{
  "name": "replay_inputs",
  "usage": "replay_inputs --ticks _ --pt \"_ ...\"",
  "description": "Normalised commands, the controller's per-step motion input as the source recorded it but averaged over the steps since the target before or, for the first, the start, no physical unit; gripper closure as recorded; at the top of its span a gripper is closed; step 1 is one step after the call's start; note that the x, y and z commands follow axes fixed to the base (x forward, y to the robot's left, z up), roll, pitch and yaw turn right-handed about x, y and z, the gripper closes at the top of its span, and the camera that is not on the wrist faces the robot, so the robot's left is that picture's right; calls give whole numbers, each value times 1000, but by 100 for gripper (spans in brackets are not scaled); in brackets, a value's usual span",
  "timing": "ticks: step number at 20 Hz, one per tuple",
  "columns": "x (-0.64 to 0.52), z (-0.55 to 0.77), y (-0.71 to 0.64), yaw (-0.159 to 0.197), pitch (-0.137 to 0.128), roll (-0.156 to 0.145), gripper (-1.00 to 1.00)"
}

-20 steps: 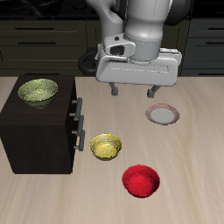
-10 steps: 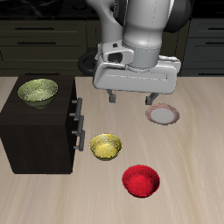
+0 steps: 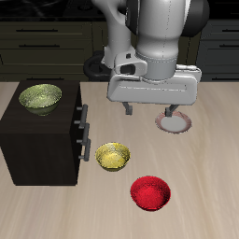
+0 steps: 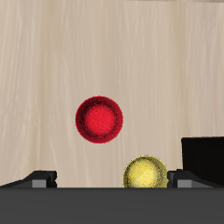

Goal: Place the red bowl on the plate

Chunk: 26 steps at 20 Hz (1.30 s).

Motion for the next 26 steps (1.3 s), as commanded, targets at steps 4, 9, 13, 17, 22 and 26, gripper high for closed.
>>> replay_inputs --ticks 4,9,13,17,22,26 --pt "40 36 260 17 -40 70 -100" --pt "32 76 268 8 -21 12 -100" --pt "75 125 175 -19 -22 -18 -100" --pt "-6 191 97 -30 -25 -87 -100" --pt "29 -12 40 6 8 -56 -100" --pt "67 -262 -8 22 14 -20 -100"
